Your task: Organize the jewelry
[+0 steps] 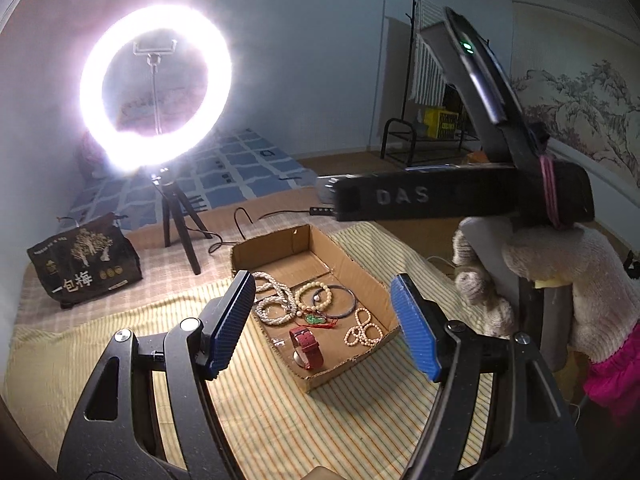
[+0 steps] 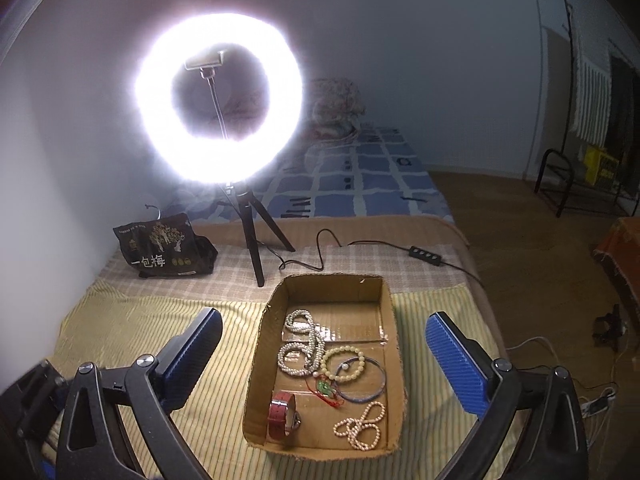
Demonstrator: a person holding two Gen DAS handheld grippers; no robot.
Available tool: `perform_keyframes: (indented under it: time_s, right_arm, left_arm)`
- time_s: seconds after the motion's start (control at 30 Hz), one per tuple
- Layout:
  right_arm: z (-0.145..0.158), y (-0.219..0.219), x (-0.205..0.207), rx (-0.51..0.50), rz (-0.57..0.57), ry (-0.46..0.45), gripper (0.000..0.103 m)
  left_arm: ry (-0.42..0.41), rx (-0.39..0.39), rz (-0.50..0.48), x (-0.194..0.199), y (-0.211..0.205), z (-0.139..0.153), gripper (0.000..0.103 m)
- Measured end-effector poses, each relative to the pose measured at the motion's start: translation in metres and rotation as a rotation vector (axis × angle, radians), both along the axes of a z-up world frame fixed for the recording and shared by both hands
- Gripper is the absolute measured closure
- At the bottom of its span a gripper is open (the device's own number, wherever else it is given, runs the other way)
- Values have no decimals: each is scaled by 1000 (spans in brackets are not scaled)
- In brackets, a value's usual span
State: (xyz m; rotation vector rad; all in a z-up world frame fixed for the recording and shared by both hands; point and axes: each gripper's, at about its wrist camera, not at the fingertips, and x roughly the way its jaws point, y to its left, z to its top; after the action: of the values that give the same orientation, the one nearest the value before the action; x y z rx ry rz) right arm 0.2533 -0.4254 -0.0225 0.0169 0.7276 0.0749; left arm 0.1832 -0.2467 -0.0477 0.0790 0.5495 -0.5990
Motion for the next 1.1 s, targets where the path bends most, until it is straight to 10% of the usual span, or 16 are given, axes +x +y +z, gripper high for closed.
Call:
perform_keyframes:
  time_s: [1.1]
  right_arm:
    - [7,46,-116,-89,-178,-126,0]
  left_arm:
    - [-56,46,105,-53,65,13,10]
